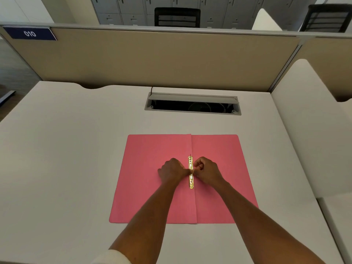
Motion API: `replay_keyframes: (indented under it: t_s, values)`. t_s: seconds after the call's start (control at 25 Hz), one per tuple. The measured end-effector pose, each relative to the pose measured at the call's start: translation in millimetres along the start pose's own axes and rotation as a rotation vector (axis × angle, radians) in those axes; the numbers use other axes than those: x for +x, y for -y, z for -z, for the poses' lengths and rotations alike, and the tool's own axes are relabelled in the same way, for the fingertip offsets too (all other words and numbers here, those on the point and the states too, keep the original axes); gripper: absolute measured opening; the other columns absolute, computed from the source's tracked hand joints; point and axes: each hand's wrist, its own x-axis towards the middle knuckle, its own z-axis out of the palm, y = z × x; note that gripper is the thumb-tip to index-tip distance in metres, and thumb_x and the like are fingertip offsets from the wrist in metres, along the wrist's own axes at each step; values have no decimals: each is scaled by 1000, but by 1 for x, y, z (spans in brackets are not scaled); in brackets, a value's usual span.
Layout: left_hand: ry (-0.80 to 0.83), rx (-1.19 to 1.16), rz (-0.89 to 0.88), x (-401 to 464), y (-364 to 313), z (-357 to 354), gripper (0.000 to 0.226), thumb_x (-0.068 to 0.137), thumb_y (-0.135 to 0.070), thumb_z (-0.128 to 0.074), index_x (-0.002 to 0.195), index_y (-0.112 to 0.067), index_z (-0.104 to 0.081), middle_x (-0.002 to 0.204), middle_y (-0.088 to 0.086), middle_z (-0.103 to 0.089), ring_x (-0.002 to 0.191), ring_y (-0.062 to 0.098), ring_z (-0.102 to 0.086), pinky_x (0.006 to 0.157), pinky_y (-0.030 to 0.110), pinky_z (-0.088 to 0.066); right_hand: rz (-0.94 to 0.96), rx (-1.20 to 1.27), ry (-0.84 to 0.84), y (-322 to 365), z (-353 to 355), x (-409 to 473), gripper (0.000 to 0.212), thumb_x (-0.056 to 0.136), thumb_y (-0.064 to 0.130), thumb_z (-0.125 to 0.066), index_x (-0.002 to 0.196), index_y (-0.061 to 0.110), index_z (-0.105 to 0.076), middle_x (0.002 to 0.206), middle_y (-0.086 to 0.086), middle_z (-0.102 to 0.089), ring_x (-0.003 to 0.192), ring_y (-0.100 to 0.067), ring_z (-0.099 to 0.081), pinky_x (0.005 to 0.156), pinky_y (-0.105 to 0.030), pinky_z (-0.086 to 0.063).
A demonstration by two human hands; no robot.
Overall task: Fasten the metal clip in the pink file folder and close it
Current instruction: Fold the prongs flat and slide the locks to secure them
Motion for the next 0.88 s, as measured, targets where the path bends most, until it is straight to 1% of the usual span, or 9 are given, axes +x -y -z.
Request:
replay_keyframes:
  t_s: [0.08, 0.16, 0.24, 0.36, 0.48, 0.56, 0.6, 0.8, 0.88]
  values:
    - [-7, 10, -12, 0, 1, -4, 48, 61, -65, -70, 82, -22, -66, 79, -2, -72, 79, 21, -67, 82, 35, -46, 65, -17, -46, 10, 2, 8, 17, 79, 3, -63, 93, 13, -69, 85, 0, -71, 75, -13, -65, 69, -26, -53]
    - [-21, 17, -15, 0, 1, -6, 47, 63, -64, -67, 85, -22, -68, 82, -1, -73, 84, 22, -68, 86, 37, -45, 138, -27, -42, 19, 4, 17, 17, 79, 6, -69, 94, 14, -71, 87, 0, -72, 78, -13, -66, 72, -28, -54]
    - [-37, 14, -19, 0, 2, -7, 43, 65, -60, -68, 86, -23, -66, 85, -3, -72, 87, 22, -67, 86, 37, -43, 187, -67, -27, 26, 5, 26, 12, 79, 11, -72, 90, 16, -72, 84, 2, -72, 77, -12, -65, 73, -28, -52]
    - [-54, 15, -43, 0, 5, -8, 38, 67, -56, -70, 85, -23, -65, 88, -4, -71, 88, 22, -66, 82, 37, -40, 187, -119, -4, 28, 9, 38, 9, 79, 10, -71, 83, 17, -72, 80, 5, -72, 75, -8, -65, 70, -24, -51]
    - [-56, 16, -51, 1, 6, -8, 34, 68, -55, -72, 84, -25, -67, 88, -5, -72, 88, 21, -66, 82, 37, -40, 157, -150, 78, 27, 15, 45, 13, 75, 7, -73, 77, 20, -71, 71, 6, -69, 66, -7, -64, 62, -20, -47]
    - [-53, 10, -57, 1, 6, -9, 32, 68, -54, -72, 82, -26, -67, 88, -6, -73, 88, 21, -66, 83, 36, -39, 180, -172, 101, 26, 18, 48, 16, 75, 7, -73, 74, 22, -69, 65, 10, -66, 60, -4, -63, 57, -16, -42]
    - [-53, 10, -57, 1, 6, -9, 31, 68, -54, -72, 82, -26, -66, 87, -6, -73, 88, 21, -66, 83, 36, -39, 196, -188, 103, 27, 18, 49, 16, 75, 7, -73, 74, 22, -68, 64, 11, -65, 60, -4, -62, 56, -15, -41]
    - [-63, 43, -70, 2, 7, -11, 32, 70, -55, -70, 82, -26, -65, 87, -5, -72, 87, 21, -66, 81, 36, -38, 240, -218, 102, 28, 13, 58, 10, 76, 7, -73, 78, 16, -70, 75, 4, -68, 69, -8, -61, 63, -21, -44]
    - [-67, 52, -73, 3, 7, -13, 33, 71, -56, -69, 84, -26, -65, 88, -5, -72, 88, 20, -65, 83, 37, -39, 246, -254, 106, 29, 10, 62, 9, 77, 9, -73, 79, 17, -70, 77, 4, -68, 70, -9, -60, 62, -20, -42]
